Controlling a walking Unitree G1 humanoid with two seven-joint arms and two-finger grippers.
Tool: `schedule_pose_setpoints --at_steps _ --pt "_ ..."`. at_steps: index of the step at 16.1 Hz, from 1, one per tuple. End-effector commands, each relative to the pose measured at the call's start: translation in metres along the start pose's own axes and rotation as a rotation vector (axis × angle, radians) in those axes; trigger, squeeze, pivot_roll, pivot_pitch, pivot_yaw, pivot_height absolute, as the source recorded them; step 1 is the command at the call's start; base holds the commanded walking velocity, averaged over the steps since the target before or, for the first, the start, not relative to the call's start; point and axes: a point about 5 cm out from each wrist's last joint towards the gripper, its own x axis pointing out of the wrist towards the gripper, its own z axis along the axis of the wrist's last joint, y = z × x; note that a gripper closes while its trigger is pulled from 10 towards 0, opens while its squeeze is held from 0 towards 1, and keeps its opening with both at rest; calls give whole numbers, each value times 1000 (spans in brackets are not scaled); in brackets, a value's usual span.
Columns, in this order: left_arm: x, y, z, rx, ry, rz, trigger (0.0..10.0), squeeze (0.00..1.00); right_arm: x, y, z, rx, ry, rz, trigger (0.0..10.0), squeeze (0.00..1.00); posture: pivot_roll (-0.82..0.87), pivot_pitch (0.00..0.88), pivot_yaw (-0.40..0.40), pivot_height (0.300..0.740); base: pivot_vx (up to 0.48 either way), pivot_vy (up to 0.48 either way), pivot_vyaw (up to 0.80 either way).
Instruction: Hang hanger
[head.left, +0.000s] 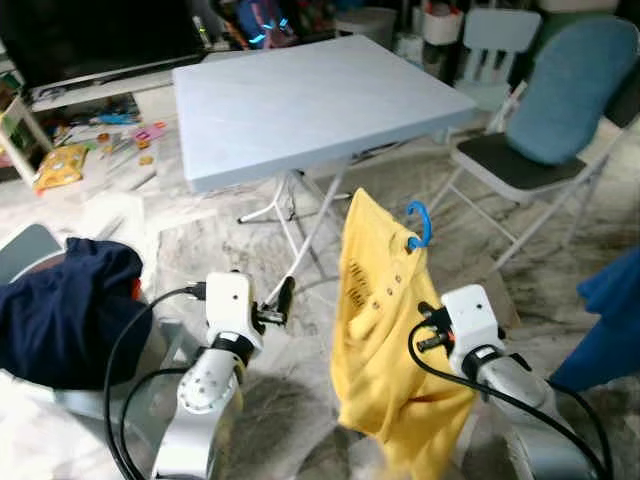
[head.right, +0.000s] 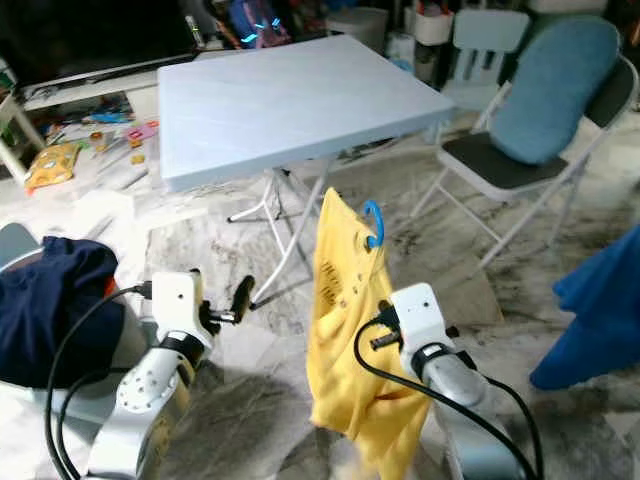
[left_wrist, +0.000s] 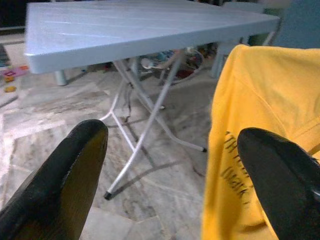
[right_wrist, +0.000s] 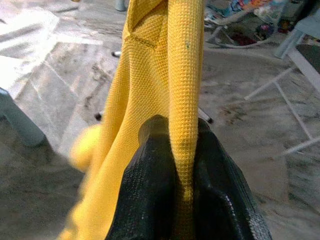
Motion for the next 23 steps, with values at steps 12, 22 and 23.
schedule_pose_setpoints --at_steps 12,22,23 --pt "4 2 4 -12 -35 -20 10000 0 8 5 13 30 -62 23 10000 0 -138 0 42 740 248 0 -157" --pt "5 -2 -1 -17 -6 -34 10000 0 9 7 12 18 -61 22 10000 0 -137 0 45 740 234 0 0" --pt "5 -2 -1 -17 -4 -37 10000 0 10 8 13 12 -60 20 10000 0 -136 0 46 740 0 0 0"
